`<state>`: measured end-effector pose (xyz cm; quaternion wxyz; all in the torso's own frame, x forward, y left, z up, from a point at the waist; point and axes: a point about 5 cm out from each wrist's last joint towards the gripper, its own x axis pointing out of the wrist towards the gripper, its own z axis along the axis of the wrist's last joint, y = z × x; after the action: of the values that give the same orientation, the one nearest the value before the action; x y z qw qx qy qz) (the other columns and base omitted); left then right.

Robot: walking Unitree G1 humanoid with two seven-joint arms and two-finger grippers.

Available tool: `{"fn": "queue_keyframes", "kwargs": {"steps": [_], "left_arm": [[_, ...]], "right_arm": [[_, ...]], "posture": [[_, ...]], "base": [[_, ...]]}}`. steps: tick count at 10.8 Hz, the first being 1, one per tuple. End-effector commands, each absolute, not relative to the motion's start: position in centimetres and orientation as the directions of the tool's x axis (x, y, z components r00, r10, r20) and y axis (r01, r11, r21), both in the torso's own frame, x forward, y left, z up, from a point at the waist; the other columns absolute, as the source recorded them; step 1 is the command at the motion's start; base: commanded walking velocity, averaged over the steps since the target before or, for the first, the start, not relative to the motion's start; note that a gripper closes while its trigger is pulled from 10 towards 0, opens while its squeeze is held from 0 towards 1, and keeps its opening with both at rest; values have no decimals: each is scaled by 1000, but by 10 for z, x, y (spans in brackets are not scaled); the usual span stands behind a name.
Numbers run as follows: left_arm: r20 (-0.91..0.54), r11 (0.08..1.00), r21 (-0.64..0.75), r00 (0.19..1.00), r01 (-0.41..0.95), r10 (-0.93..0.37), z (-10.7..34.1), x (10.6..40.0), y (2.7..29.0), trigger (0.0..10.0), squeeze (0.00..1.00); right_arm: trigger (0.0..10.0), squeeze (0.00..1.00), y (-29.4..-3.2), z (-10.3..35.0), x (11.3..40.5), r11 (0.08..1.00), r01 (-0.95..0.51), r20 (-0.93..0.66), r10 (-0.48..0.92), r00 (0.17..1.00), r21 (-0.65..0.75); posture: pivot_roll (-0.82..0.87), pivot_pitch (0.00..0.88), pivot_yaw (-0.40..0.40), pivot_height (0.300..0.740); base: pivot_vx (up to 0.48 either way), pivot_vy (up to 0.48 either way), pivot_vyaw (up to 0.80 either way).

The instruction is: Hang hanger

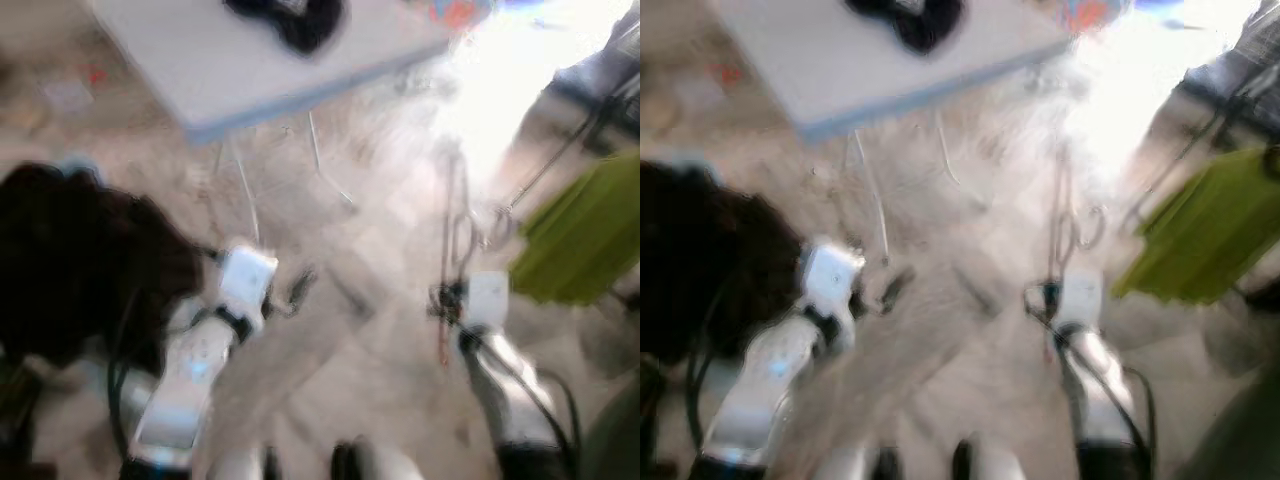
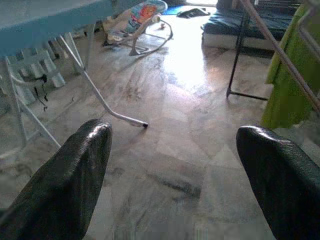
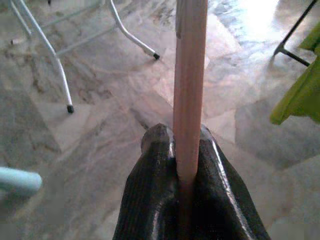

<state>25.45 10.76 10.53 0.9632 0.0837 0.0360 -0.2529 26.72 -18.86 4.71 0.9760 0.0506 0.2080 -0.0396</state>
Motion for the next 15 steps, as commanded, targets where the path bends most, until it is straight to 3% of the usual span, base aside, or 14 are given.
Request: {"fn": "queue_keyframes", "kwargs": {"steps": [1, 2, 4, 5, 7, 11, 15], "left_arm": [[-126, 856, 190, 877, 480, -464, 103, 254, 110, 10000, 0], [-117, 887, 175, 904, 427, -412, 102, 255, 113, 10000, 0], [-112, 960, 58, 957, 275, -267, 102, 258, 129, 10000, 0], [-79, 964, 50, 963, 262, -257, 106, 260, 133, 10000, 0], [-62, 960, 24, 959, 278, -276, 111, 263, 136, 10000, 0], [-60, 951, -29, 949, 307, -308, 111, 263, 131, 10000, 0], [-73, 951, -45, 949, 305, -308, 110, 264, 129, 10000, 0]], "right_arm": [[10000, 0, -190, 51, 270, 981, 161, -405, -104, 909, 110], [10000, 0, -193, 58, 275, 960, 194, -313, -124, 942, 204], [10000, 0, -192, 70, 278, 955, 208, -235, -157, 959, 210], [10000, 0, -189, 73, 276, 970, 199, -219, -166, 961, 137], [10000, 0, -186, 68, 275, 957, 216, -246, -166, 955, 192], [10000, 0, -185, 75, 280, 965, 201, -222, -162, 962, 170], [10000, 0, -184, 74, 280, 969, 190, -224, -152, 963, 160]], "posture": [[-15, 109, -46, 740], [-9, 102, -34, 740], [-9, 103, -20, 740], [-8, 105, -22, 740], [-11, 107, -25, 740], [-28, 113, -33, 740], [-32, 118, -35, 740]], "base": [[0, 0, 0], [0, 0, 0], [0, 0, 0], [0, 0, 0], [122, 0, 0], [416, 0, -753], [413, 72, -105]]}}
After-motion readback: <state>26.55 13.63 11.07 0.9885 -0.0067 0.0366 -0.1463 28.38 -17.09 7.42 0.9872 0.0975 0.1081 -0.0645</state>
